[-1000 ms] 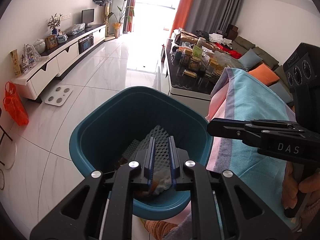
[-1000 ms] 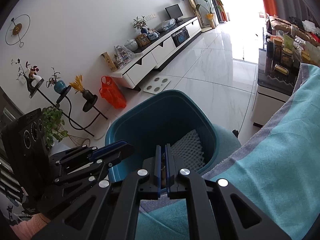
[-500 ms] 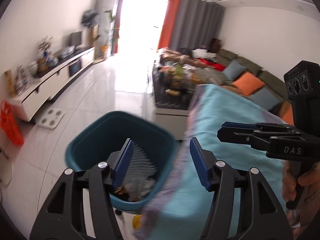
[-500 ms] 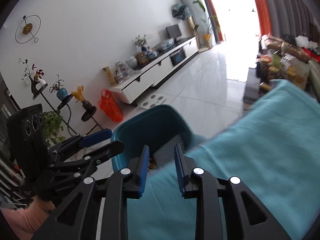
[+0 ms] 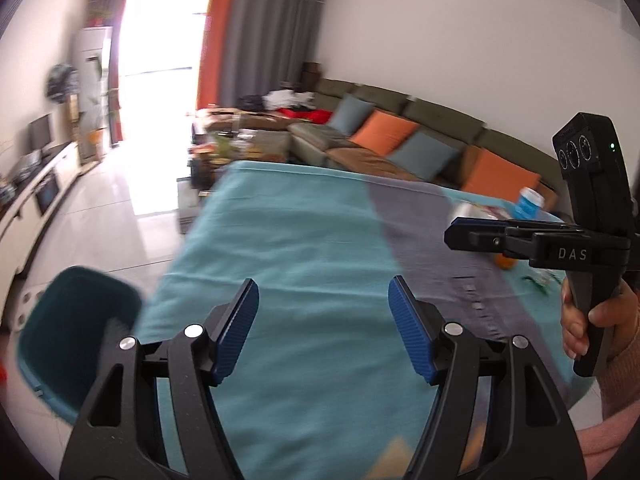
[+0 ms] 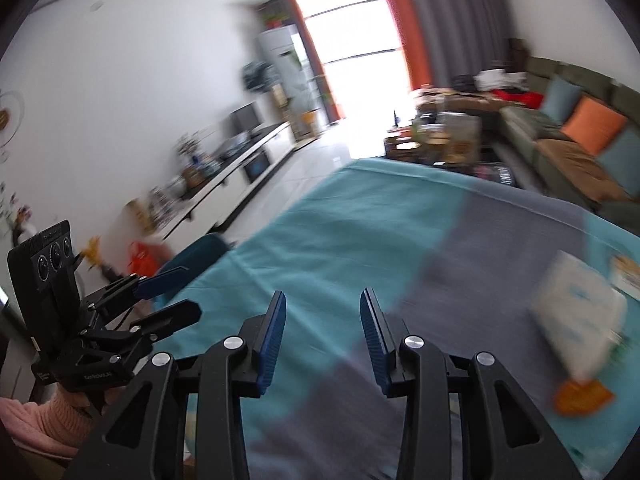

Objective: Collect trash
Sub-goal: 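Move both open tools back over the remaining trash on the bed, then grasp another orange peel with the left tool while the right tool grasps the green-trimmed plastic bag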

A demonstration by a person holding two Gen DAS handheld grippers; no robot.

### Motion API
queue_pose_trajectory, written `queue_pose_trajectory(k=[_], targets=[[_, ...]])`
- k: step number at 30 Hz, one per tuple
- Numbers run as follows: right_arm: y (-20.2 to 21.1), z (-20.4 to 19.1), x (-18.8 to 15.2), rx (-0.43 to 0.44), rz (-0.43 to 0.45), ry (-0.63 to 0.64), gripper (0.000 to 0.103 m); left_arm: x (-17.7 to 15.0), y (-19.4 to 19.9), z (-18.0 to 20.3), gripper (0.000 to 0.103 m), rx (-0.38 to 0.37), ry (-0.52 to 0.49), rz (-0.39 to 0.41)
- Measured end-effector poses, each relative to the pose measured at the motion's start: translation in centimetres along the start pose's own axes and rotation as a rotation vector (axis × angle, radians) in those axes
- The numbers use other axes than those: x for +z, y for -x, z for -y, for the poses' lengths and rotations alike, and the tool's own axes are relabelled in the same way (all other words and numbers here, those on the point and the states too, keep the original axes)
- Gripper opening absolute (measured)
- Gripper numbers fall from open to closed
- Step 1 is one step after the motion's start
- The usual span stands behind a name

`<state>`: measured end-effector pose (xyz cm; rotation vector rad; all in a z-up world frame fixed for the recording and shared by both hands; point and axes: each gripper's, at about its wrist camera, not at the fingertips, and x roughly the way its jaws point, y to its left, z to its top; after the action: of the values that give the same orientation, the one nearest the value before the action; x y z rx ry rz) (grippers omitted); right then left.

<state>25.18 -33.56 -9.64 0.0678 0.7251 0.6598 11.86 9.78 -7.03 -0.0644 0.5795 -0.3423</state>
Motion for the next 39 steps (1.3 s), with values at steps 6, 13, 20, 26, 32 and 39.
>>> queue_pose_trajectory(k=[6,13,20,26,32,39], targets=[[5.8,6.7,-2.0,-0.151,0.079,-0.119,0.037,0.2,-3.2,6.1,0.066,-0.122,-0.072,-0.057],[9.0,13.2,-3.6,-0.252,0.127,-0.257,0.037,0.6,-7.9,13.0,0.062,-0.238,-0.149,-0.150],[7.9,17.8,-3.8,-0.250,0.097,-0.325,0.040,1.3,-12.1,18.4,0.058,-0.328,-0.175,-0.235],[6.0,19.7,-3.6,-0.206,0.054,-0.347,0.043,1.7,-15.9,21.1,0.047,-0.360,-0.163,-0.314],[4.7,19.8,-3.5,-0.167,0.021,-0.341,0.042,1.9,-18.8,21.9,0.025,-0.388,-0.125,-0.378],[5.2,19.2,-3.8,-0.160,0.016,-0.312,0.012,1.9,-19.6,21.7,0.010,-0.407,-0.106,-0.398]])
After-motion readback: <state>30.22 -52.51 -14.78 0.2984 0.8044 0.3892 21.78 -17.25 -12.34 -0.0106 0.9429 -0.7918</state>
